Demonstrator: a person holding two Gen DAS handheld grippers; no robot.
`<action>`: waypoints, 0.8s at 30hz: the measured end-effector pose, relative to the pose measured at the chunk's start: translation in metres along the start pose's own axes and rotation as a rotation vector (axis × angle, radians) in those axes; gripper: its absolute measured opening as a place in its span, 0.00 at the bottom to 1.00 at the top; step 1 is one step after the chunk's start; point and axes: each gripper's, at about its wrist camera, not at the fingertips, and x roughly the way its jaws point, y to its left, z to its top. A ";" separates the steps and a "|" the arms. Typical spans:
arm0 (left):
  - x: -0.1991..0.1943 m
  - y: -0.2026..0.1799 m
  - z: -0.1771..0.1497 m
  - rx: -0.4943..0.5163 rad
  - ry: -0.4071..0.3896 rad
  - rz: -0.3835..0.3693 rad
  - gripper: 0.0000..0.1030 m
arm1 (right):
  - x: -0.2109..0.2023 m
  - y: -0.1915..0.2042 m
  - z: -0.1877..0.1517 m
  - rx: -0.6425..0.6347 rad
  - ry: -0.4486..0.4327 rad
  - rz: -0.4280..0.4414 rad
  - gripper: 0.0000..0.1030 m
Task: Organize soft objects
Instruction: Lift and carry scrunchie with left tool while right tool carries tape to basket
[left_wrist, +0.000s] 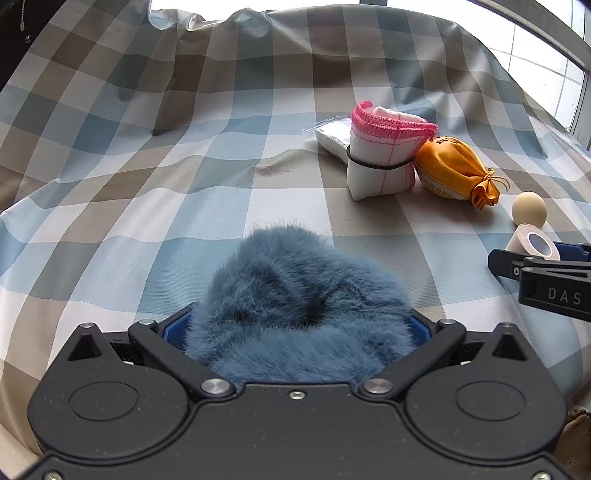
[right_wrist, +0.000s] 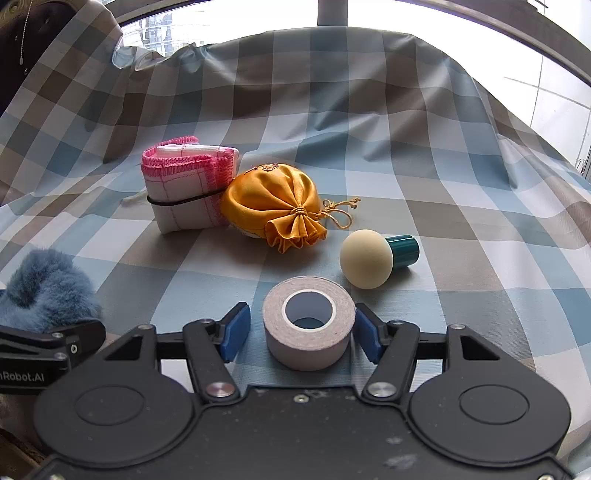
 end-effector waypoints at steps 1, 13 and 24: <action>0.000 0.001 0.000 -0.002 0.001 -0.003 0.98 | 0.001 0.000 0.000 -0.001 0.002 0.014 0.70; 0.001 0.002 0.003 -0.005 0.013 -0.010 0.95 | 0.008 0.006 0.001 0.001 0.053 0.074 1.00; -0.008 -0.003 0.005 0.028 -0.011 -0.055 0.58 | -0.002 0.002 0.002 -0.010 0.025 0.051 0.56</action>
